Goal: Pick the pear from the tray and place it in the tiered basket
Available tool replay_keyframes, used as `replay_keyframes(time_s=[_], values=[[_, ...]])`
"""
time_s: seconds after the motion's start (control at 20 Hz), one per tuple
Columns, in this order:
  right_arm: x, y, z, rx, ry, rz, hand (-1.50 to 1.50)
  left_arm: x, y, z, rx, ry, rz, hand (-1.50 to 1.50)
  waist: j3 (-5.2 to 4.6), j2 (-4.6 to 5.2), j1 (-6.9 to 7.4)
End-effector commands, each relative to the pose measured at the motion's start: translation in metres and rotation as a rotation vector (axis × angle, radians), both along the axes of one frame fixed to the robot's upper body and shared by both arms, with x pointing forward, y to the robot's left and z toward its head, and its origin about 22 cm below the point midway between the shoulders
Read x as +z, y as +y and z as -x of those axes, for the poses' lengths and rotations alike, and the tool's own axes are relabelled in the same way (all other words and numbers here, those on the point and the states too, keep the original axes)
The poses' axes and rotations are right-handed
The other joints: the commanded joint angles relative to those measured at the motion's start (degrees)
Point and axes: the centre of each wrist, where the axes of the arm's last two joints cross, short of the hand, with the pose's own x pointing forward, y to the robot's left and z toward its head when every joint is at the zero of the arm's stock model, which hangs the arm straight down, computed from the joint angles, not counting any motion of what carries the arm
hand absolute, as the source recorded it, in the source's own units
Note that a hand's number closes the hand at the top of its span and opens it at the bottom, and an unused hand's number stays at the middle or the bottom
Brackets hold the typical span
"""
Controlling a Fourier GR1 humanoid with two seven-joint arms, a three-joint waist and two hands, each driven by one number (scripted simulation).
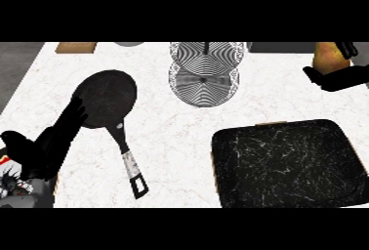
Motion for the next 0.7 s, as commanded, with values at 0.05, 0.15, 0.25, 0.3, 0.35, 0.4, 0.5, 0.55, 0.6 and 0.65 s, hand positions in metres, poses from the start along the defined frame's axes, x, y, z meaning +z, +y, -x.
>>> replay_keyframes(time_s=[0.05,0.15,0.25,0.3,0.35,0.4,0.5,0.55,0.6,0.65], values=[[0.005,0.053,-0.01,0.048,0.007,-0.011,1.5,0.015,0.0,-0.015,0.013,0.0,-0.026,0.0,0.01,0.04,-0.01],[0.024,0.087,-0.007,0.046,0.02,-0.001,1.5,0.007,-0.003,-0.021,0.0,-0.003,0.017,0.0,-0.02,-0.01,-0.19],[0.04,0.104,-0.017,0.014,0.05,0.004,1.5,0.02,-0.012,-0.004,-0.005,-0.007,0.01,0.0,0.0,-0.06,0.57],[0.035,0.111,-0.017,0.032,0.042,-0.024,1.5,0.01,0.004,0.003,0.007,0.003,0.001,0.0,0.0,-0.01,0.38],[0.035,0.128,-0.032,0.03,0.048,-0.012,1.5,0.002,-0.002,-0.008,0.0,0.0,-0.002,0.0,-0.02,0.21,0.7],[0.028,0.134,-0.032,0.027,0.053,-0.039,1.5,0.0,-0.007,-0.005,0.007,-0.001,-0.011,0.0,-0.01,0.15,0.51],[0.031,0.145,-0.036,0.026,0.074,-0.029,1.5,0.0,-0.004,-0.006,-0.025,0.016,0.012,0.0,-0.01,0.14,0.39],[0.022,0.154,-0.019,0.02,0.087,-0.015,1.5,0.009,0.006,-0.01,0.008,0.002,-0.024,0.0,0.0,-0.01,-0.09],[0.028,0.17,-0.026,0.033,0.084,-0.001,1.5,0.025,-0.008,-0.006,-0.001,0.001,-0.017,0.0,0.02,0.0,0.38],[0.008,0.159,-0.025,0.022,0.092,-0.006,1.5,-0.001,-0.012,0.006,-0.004,-0.006,0.0,0.0,0.01,0.02,0.11]])
